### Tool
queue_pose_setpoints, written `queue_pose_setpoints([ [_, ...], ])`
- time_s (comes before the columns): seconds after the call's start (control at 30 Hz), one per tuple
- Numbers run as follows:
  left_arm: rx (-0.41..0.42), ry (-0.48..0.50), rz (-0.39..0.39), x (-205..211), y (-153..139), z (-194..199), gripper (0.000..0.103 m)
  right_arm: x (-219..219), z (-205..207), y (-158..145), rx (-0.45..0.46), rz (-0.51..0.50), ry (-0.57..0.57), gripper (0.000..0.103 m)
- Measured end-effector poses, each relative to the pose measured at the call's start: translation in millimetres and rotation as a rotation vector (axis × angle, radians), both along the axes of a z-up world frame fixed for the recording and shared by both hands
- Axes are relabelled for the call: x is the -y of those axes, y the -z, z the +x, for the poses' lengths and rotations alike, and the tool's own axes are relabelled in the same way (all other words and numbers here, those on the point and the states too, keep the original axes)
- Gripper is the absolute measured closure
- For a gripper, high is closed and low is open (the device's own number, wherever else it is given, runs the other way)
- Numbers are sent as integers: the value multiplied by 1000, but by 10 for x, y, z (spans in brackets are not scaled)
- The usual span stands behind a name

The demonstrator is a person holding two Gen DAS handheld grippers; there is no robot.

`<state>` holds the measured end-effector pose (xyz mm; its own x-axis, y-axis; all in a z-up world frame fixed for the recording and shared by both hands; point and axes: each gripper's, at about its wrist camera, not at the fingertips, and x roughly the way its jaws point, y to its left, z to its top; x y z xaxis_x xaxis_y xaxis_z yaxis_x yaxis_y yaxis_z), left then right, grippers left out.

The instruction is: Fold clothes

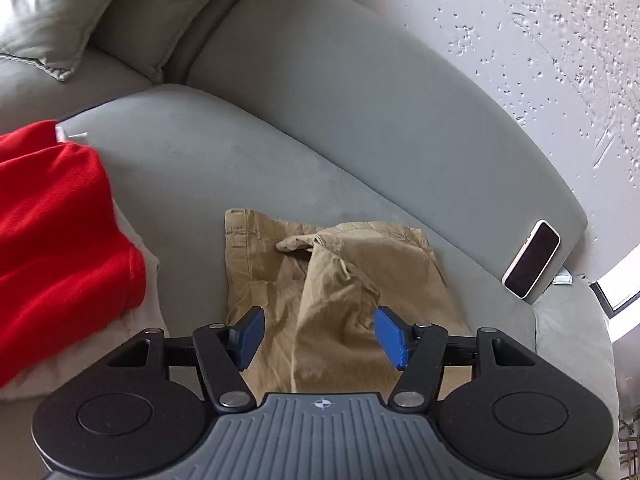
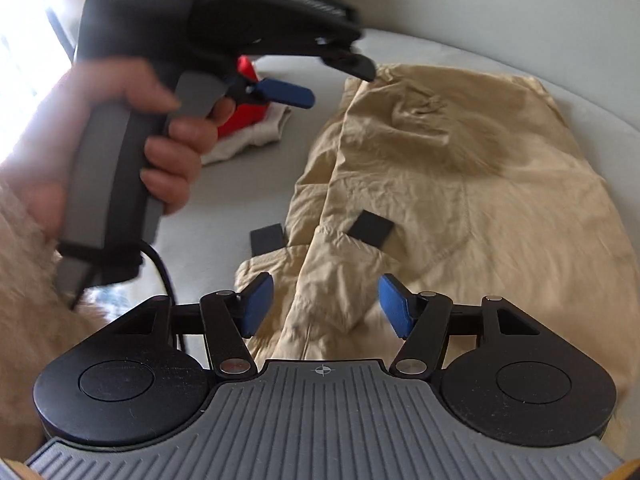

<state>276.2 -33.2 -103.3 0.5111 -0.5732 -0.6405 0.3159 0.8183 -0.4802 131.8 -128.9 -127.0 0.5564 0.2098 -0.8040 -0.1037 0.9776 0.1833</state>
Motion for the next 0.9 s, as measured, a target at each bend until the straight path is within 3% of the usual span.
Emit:
queue_pose_setpoints([
  [0.07, -8, 9, -24, 33, 92, 142, 44, -24, 39, 76, -4, -19, 8, 43],
  [0.1, -7, 20, -44, 57, 127, 196, 44, -36, 58, 113, -5, -29, 12, 58],
  [0.17, -4, 40, -83, 104, 196, 303, 46, -59, 97, 189, -9, -48, 19, 67],
  [0.23, -7, 57, -120, 147, 268, 397, 47, -24, 96, 189, -25, -47, 44, 84],
  [0.27, -18, 57, -138, 161, 310, 423, 51, -6, 87, 183, -28, -43, 53, 85],
  [0.33, -40, 59, -172, 190, 395, 473, 66, 22, 68, 174, -25, -30, 63, 89],
  [0.37, -51, 60, -189, 204, 437, 498, 98, 36, 58, 168, -20, -23, 70, 90],
  [0.43, 42, 74, -221, 191, 369, 433, 98, 68, 19, 137, 3, -8, 87, 93],
  [0.53, 319, 119, -209, 163, 54, 190, 98, 81, -129, 5, 126, -4, 93, 94],
  [0.57, 368, 127, -180, 167, 4, 142, 98, 63, -184, -32, 176, -12, 79, 94],
  [0.63, 377, 120, -116, 184, 30, 142, 96, 23, -157, 12, 162, -9, 66, 94],
  [0.73, 239, 72, -43, 172, 276, 289, 93, -38, -72, 116, 102, 1, 51, 94],
  [0.8, 46, -1, 5, 100, 472, 450, 81, -78, -16, 185, 63, 7, 42, 94],
  [0.87, -145, -80, -7, -6, 645, 565, 86, -84, 29, 237, 28, 29, 44, 94],
  [0.9, -182, -103, -51, -70, 665, 580, 89, -51, 33, 233, 17, 53, 56, 94],
])
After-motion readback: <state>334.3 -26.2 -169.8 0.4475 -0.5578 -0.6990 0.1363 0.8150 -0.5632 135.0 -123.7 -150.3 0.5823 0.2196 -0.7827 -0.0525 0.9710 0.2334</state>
